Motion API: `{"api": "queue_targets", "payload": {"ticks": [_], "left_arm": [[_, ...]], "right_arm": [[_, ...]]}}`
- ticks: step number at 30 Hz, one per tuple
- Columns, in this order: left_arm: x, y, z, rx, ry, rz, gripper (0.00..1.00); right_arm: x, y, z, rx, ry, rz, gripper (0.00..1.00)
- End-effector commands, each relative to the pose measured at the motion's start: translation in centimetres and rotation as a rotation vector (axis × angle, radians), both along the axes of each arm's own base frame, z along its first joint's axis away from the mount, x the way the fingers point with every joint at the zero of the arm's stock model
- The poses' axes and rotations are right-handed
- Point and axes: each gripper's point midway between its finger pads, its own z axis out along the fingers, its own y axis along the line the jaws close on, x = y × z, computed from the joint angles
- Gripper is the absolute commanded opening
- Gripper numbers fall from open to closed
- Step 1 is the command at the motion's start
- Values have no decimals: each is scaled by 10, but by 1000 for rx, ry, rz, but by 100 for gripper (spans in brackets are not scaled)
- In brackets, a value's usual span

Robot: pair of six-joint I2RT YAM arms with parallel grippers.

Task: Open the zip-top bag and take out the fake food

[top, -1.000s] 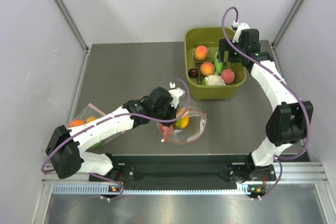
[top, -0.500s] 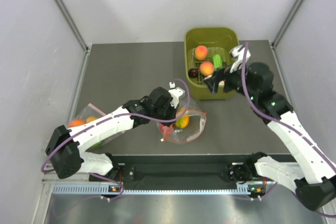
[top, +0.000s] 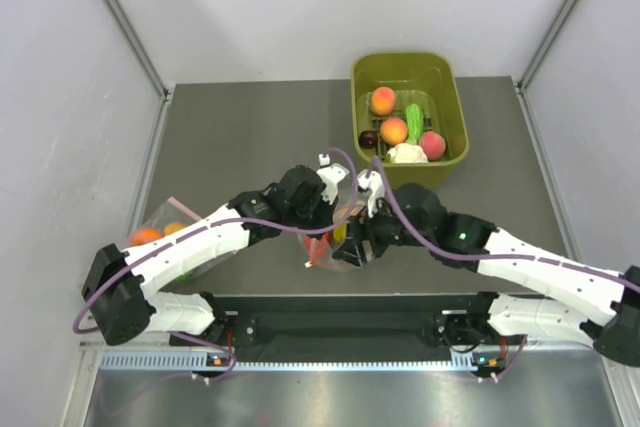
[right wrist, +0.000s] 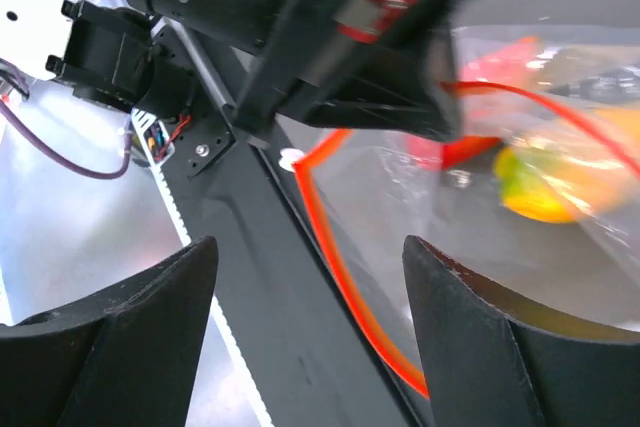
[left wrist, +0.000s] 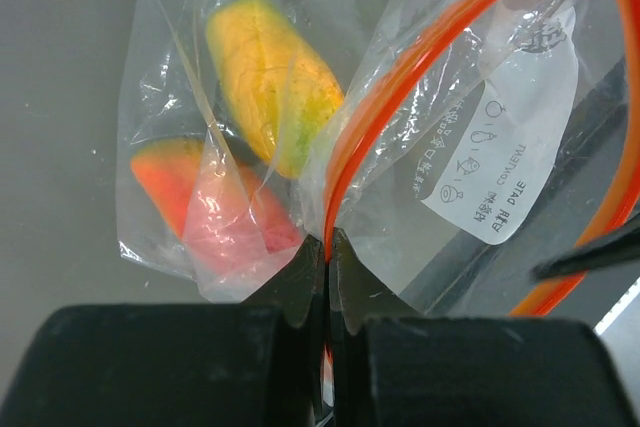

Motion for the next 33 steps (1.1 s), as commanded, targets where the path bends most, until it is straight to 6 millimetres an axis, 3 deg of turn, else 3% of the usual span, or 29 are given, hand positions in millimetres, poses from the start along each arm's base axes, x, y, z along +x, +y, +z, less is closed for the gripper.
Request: {"api": "queue_targets", "payload": {"ticks": [1, 8, 13, 23, 33], "left_arm": [[7, -8, 24, -57, -68, -6, 0], [6, -9, 25, -66, -65, -13, 0], [7, -8, 28, -70, -72, -8, 0], [6, -8, 29, -74, -72, -12, 0], [-1, -13, 32, -104, -55, -50, 0]], "right_arm": [[3, 25, 3, 51, 3, -37, 73], [39, 23, -33, -80, 3, -221, 71], [60, 9, -57, -189, -27, -350, 72], [90, -7, -93, -244, -74, -547, 76], [111, 10, -112, -203, -169, -556, 78]]}}
